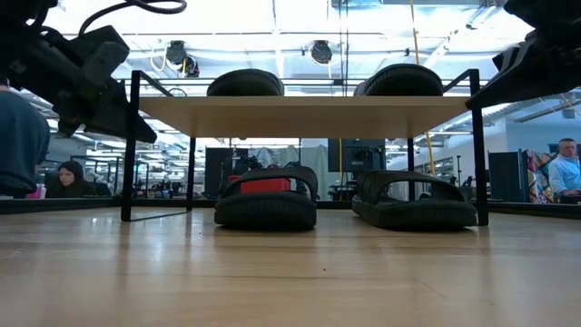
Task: Pick and place slides into the shelf
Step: Adjust the shelf
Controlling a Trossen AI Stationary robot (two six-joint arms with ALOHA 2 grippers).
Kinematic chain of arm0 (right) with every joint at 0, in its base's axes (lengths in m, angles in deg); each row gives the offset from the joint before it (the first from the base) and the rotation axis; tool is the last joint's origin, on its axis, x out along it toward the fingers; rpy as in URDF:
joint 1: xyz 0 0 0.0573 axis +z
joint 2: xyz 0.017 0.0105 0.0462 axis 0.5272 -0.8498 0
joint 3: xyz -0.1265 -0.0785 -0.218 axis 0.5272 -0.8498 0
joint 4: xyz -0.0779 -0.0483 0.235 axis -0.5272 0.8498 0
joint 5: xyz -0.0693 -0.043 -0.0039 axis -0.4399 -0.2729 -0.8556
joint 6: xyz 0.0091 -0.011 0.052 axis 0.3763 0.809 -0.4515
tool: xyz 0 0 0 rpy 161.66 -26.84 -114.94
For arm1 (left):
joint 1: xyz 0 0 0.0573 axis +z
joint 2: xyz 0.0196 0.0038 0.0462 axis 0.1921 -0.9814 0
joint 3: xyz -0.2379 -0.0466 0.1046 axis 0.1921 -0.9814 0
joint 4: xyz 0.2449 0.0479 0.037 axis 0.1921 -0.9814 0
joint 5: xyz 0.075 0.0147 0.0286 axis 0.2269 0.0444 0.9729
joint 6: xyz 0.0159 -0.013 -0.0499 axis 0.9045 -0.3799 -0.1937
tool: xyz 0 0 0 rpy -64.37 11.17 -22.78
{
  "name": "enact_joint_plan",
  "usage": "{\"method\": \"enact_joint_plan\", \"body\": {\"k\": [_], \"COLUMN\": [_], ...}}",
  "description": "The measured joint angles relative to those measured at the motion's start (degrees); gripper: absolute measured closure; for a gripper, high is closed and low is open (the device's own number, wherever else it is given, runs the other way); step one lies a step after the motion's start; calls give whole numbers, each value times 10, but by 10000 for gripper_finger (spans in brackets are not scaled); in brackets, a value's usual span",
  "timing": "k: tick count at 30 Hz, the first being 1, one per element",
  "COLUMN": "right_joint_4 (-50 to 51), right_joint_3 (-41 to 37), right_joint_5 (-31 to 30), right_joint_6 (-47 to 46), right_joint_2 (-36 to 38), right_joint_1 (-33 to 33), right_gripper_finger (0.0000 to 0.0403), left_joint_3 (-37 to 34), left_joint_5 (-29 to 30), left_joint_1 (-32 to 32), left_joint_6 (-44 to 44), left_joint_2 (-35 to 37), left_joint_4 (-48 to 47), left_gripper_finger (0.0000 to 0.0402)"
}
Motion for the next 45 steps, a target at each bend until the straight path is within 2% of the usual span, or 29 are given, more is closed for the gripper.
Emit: {"method": "enact_joint_plan", "body": {"k": [9, 20, 39, 45], "right_joint_4": [-2, -4, 9, 9], "right_joint_3": [-1, -1, -1, -1], "right_joint_5": [0, -16, -3, -12], "right_joint_6": [0, 0, 4, 4], "right_joint_2": [0, 0, 0, 0], "right_joint_1": [-10, -10, -10, -10], "right_gripper_finger": [403, 403, 403, 403], "left_joint_3": [0, 0, 0, 0], "left_joint_5": [1, -31, -39, -59], "left_joint_1": [-19, -22, -22, -22], "left_joint_6": [-10, -20, -30, -31], "left_joint_2": [-8, -101, -104, -104], "left_joint_4": [16, 62, 65, 66], "left_gripper_finger": [401, 401, 401, 401]}}
